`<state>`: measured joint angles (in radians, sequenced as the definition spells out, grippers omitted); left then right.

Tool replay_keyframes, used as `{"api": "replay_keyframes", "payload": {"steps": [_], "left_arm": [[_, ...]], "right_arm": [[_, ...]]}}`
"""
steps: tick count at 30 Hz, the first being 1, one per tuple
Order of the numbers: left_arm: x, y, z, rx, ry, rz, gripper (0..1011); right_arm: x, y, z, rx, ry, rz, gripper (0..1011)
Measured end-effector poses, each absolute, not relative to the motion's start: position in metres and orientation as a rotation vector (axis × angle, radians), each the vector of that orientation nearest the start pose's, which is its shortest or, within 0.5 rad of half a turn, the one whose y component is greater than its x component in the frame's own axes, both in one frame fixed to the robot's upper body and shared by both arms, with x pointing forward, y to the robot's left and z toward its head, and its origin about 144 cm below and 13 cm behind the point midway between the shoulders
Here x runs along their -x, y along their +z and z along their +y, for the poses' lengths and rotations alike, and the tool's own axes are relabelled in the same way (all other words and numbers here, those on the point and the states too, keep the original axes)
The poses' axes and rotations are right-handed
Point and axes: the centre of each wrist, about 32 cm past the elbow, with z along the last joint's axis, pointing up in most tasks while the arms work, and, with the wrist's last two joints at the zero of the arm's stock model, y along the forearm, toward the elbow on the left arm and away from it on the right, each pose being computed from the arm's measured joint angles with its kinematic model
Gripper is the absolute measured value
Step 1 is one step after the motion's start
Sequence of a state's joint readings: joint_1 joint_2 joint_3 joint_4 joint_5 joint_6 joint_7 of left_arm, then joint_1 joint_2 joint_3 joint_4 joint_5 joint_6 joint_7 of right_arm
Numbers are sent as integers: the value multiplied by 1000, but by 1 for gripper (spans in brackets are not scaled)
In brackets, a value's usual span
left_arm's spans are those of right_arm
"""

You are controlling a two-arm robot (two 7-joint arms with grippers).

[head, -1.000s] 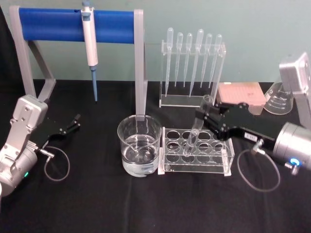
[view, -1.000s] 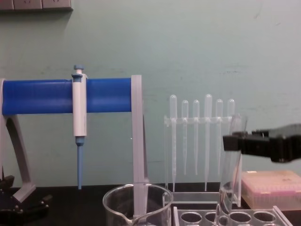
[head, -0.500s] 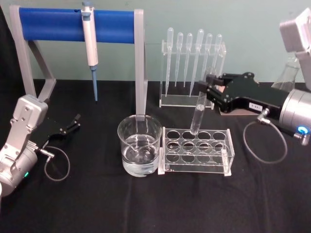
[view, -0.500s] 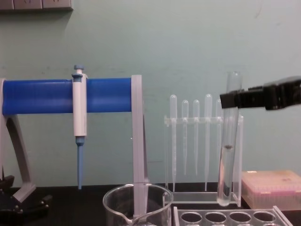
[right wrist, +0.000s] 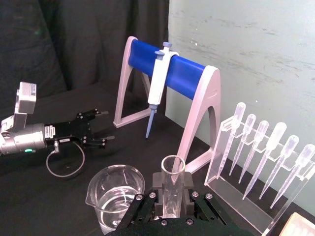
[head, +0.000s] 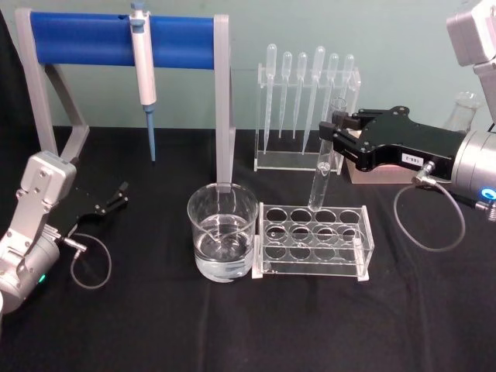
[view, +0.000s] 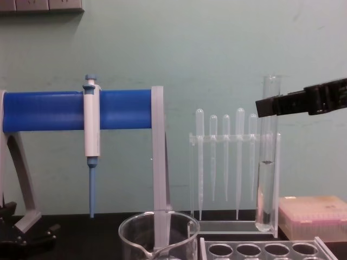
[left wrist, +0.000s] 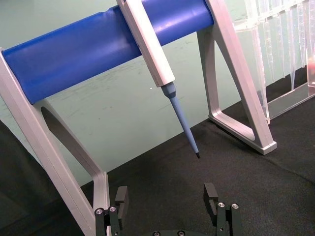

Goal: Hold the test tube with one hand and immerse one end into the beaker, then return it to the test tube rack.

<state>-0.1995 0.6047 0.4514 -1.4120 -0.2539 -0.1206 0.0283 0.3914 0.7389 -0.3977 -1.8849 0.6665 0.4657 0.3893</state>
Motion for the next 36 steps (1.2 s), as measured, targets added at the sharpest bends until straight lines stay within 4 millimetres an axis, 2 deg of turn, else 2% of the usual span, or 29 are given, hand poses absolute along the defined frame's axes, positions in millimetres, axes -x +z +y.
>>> {"api": "replay_keyframes", "payload": {"steps": [36], "left_arm": [[-489, 1140, 310, -304, 1248, -285, 1000]], "right_arm": [[-489, 1335, -273, 232, -724, -45, 224]]}}
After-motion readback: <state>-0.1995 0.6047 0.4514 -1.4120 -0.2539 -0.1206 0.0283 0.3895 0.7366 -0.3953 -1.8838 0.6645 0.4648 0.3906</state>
